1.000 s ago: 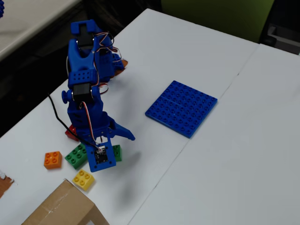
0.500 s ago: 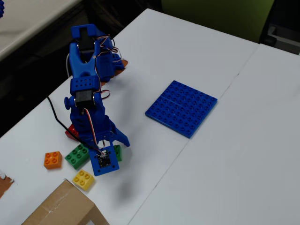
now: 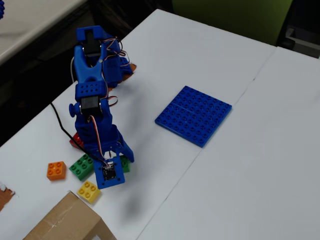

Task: Pick up the 2x2 green block and go up the 8x8 blue block.

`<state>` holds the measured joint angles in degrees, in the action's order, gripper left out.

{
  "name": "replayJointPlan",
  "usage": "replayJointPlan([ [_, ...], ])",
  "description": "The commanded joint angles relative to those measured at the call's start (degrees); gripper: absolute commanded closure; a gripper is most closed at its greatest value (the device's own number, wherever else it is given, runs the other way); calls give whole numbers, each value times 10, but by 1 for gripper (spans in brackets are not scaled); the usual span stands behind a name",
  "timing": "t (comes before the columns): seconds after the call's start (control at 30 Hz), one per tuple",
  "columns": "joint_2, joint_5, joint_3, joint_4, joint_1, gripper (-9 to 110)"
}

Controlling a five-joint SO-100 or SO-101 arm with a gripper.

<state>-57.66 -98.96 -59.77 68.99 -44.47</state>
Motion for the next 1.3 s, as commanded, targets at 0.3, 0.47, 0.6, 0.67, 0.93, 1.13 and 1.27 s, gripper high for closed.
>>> replayJointPlan([
  [0.3, -19, 4, 12, -16, 18, 82],
  [0.47, -18, 4, 12, -15, 25, 85],
  [0.6, -18, 1, 12, -15, 27, 88],
  [0.67, -25, -4, 11, -12, 30, 90],
  [0.93, -132, -8, 24, 102, 54, 91],
  [1.13, -253, -57, 25, 218, 79, 91],
  [1.27, -323, -108, 31, 271, 92, 91],
])
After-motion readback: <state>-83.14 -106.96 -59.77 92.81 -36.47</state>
